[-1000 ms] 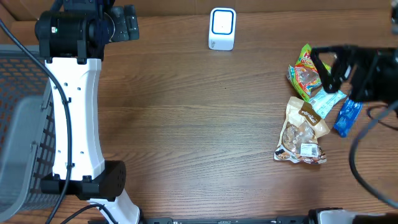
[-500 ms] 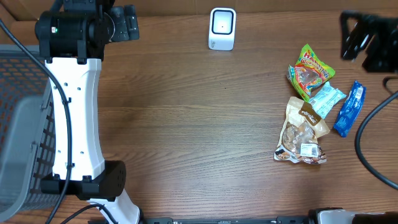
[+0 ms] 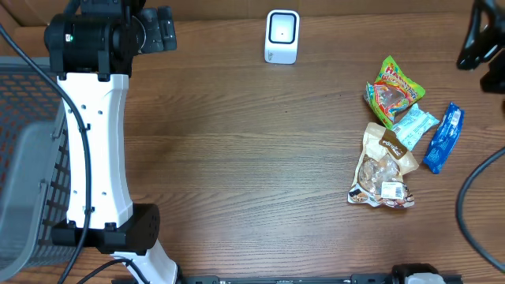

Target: Scan the item barcode

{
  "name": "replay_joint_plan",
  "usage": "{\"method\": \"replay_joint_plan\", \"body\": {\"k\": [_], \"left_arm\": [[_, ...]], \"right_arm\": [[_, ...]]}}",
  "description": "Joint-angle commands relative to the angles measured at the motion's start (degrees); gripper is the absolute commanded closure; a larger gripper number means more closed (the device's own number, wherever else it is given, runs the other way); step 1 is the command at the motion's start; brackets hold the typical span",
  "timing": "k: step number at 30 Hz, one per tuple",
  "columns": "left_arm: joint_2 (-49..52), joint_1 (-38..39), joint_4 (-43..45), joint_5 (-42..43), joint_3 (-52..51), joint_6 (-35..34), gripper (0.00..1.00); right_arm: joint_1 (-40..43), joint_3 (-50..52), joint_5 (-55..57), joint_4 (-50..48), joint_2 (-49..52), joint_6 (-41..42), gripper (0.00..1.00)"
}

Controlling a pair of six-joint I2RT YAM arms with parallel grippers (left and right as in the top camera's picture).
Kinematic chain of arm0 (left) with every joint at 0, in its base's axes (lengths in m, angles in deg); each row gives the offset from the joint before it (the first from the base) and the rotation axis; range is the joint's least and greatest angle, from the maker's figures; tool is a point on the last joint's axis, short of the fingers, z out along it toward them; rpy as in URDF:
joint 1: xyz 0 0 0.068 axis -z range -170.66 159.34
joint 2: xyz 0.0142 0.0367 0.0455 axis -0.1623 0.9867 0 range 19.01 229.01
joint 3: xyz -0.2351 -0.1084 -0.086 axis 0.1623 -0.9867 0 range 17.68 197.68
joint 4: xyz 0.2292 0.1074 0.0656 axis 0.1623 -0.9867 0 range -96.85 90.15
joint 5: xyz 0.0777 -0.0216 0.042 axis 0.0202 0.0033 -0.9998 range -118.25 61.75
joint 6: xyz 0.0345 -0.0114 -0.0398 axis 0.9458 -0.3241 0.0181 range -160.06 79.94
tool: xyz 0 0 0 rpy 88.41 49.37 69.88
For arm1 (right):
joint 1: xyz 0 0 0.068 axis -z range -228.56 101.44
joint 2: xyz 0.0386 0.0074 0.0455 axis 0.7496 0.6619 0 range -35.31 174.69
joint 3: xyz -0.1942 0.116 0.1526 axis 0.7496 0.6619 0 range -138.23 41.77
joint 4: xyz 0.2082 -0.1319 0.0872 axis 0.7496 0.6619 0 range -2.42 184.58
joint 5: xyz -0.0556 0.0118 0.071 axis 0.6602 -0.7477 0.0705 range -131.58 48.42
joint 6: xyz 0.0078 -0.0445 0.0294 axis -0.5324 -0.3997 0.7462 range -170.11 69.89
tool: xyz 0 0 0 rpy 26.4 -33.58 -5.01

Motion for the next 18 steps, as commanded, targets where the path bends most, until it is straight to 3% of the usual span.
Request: {"method": "replay_joint_plan", "body": {"k": [1,12,18], "left_arm": [[0.2,0.11,0.17,-0.52,0.07,-0.37,0.0],[0.2,0.11,0.17,-0.52,0.07,-0.37,0.0],[0.2,0.11,0.17,-0.52,0.07,-0.37,0.01]], "right_arm": [[0.5,13.7,0.52,-7.32,-5.33,-0.37,0.0],[2.73,73.0,-5.79,-51.19,-33.33,-0.35,0.0],[2.73,95.01,-6.16,-63.87,-47.43,0.07,0.0]]}}
